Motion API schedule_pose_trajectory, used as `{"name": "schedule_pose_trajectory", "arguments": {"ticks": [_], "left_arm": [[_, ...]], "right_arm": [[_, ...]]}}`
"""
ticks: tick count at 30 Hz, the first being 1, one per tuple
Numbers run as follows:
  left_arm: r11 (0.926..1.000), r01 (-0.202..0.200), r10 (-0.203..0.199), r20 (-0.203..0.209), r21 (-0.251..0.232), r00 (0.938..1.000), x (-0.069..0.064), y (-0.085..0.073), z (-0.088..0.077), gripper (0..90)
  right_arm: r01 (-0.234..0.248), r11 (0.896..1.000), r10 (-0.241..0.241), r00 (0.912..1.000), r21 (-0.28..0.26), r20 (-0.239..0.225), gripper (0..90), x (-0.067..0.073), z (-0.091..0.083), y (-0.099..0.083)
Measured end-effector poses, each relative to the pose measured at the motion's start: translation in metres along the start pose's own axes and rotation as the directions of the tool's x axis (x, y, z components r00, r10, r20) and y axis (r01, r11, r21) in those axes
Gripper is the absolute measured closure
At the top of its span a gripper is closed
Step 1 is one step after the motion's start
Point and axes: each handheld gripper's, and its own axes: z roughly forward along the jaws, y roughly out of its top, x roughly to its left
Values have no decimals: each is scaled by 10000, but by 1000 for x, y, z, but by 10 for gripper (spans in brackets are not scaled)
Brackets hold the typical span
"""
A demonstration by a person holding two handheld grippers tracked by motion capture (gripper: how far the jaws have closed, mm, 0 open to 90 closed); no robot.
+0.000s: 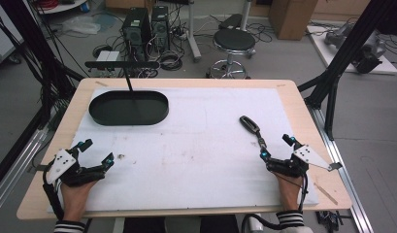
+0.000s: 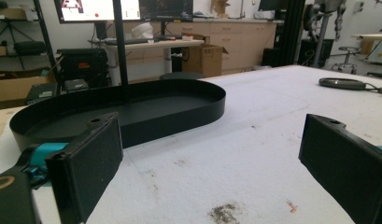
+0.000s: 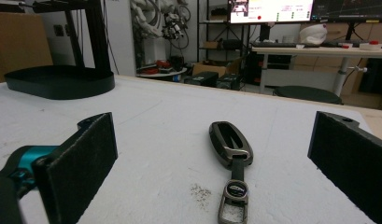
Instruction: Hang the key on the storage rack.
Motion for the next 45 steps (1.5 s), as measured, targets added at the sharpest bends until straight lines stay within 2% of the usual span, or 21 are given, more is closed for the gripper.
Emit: {"name": "schedule_pose_trajectory", "arguments": {"ticks": [6,9,18,20,26,30,31,32,33,34,35,36,37,39,41,42,43,45], "left_arm": [[9999,12,-12,34,-134,10000,0,0,-1,65],[9998,-68,69,41,-193,10000,-1,-1,-2,65],[9997,21,-20,51,-235,10000,0,-1,-2,65],[9997,14,-13,41,-235,10000,0,-1,-2,65],[9997,84,-83,59,-227,9999,1,-1,-2,65],[9997,94,-93,73,-207,9999,1,-1,-2,65],[9997,91,-90,59,-215,9999,1,-1,-2,65],[9997,116,-116,12,-195,9999,1,-1,-2,65],[9997,132,-133,-10,-208,9999,1,-1,-2,65],[9997,113,-113,-2,-193,9999,1,-1,-2,65],[9998,108,-108,-2,-195,9999,1,-1,-2,65],[9997,122,-122,-5,-208,9999,1,-1,-2,65],[9997,121,-120,4,-206,9999,1,-1,-2,65],[9997,120,-120,3,-205,9999,1,-1,-2,65],[9997,136,-136,11,-207,9999,1,-1,-2,65],[9997,136,-136,11,-207,9999,1,-1,-2,65],[9997,118,-118,1,-204,9999,1,-1,-2,65],[9997,125,-125,-6,-205,9999,1,-1,-2,65]], "right_arm": [[-193,9998,193,9998,-2,14,3,-1,0,0],[-200,9998,200,9998,9,36,3,-1,0,0],[-208,9998,207,9998,80,68,3,-1,0,0],[-65,9999,65,10000,124,51,3,-1,2,1],[132,9986,-140,9998,511,167,3,0,4,4],[182,9965,-206,9994,815,289,3,-2,6,14],[294,9925,-325,9992,1184,239,3,-4,9,21],[294,9925,-325,9992,1184,239,3,-4,9,21],[471,9850,-499,9987,1662,129,3,-6,13,29],[471,9850,-499,9987,1662,129,3,-6,13,29],[522,9783,-533,9986,2005,0,3,-9,18,38],[522,9783,-533,9986,2005,0,3,-9,18,38],[452,9721,-442,9990,2300,-95,3,-12,22,47],[486,9692,-453,9988,2416,-195,3,-14,25,51],[674,9559,-610,9976,2859,-313,3,-18,32,62],[674,9559,-610,9976,2859,-313,3,-18,32,62],[733,9470,-643,9972,3129,-390,3,-22,37,67],[707,9429,-594,9972,3255,-447,3,-23,40,69]]}}
